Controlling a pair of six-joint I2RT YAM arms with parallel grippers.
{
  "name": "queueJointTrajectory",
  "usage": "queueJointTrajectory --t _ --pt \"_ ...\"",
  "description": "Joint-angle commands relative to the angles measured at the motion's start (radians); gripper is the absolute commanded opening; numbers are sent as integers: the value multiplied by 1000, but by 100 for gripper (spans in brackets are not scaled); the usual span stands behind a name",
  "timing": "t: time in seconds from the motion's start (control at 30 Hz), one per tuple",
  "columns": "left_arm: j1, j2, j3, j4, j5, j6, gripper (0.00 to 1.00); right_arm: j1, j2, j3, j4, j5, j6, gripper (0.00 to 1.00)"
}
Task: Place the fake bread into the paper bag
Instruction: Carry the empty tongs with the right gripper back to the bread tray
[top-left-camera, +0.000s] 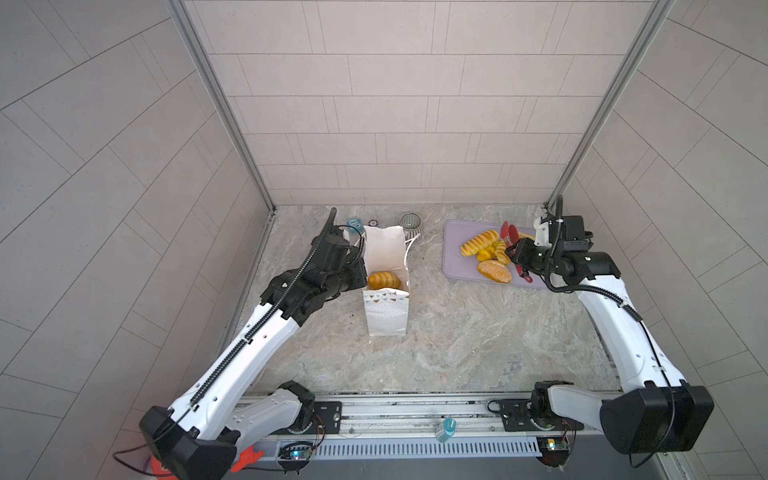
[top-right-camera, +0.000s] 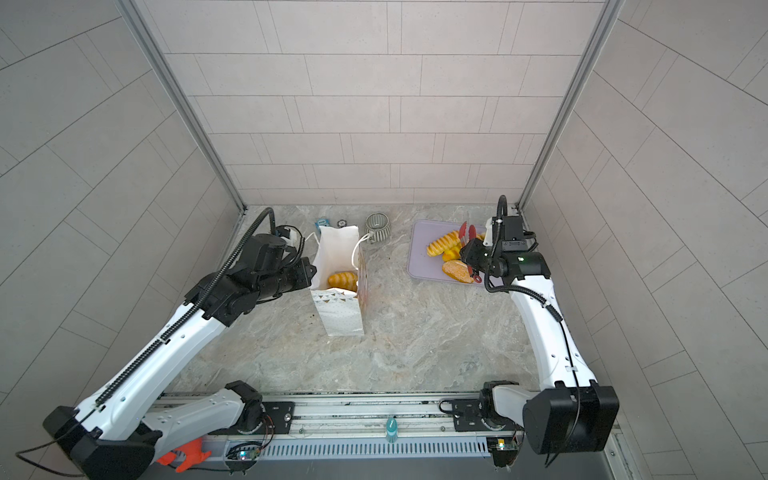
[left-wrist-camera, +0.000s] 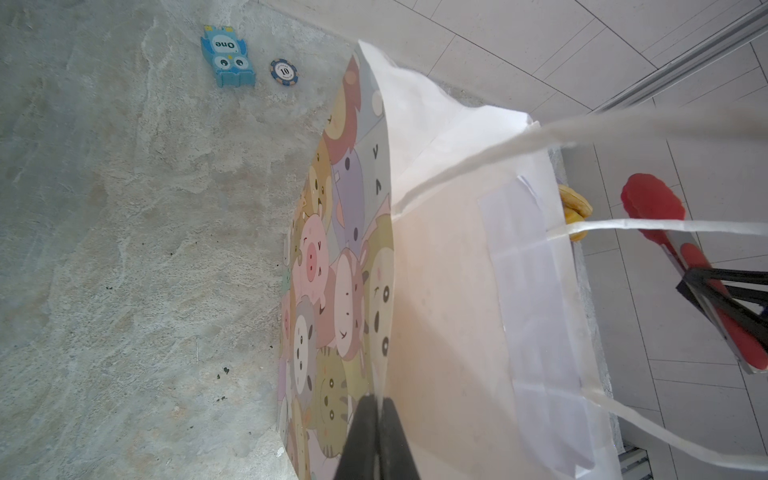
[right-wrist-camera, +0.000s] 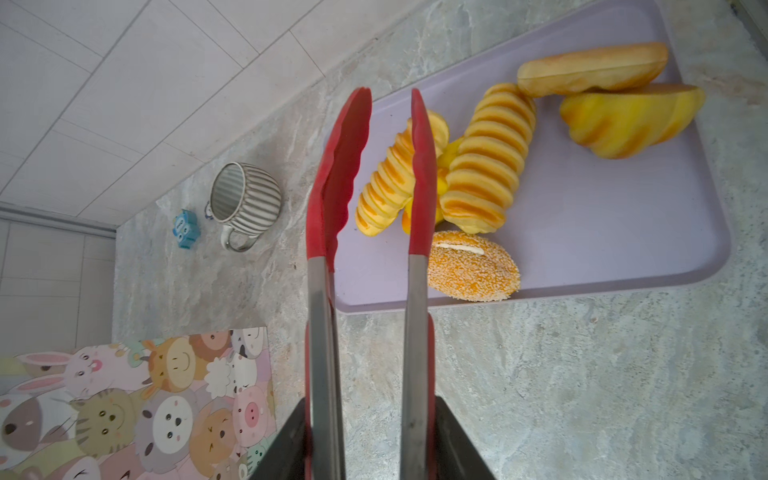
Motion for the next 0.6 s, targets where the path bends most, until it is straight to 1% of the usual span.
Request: queueJointTrajectory --t 0.0,0.3,0.57 --pt "5 -9 -23 -20 8 15 5 -26 28 -16 59 1 15 43" --pt "9 -15 -40 2 29 18 5 -67 131 -15 70 31 -4 44" --pt "20 -25 -52 14 39 22 5 -91 161 -20 73 28 8 50"
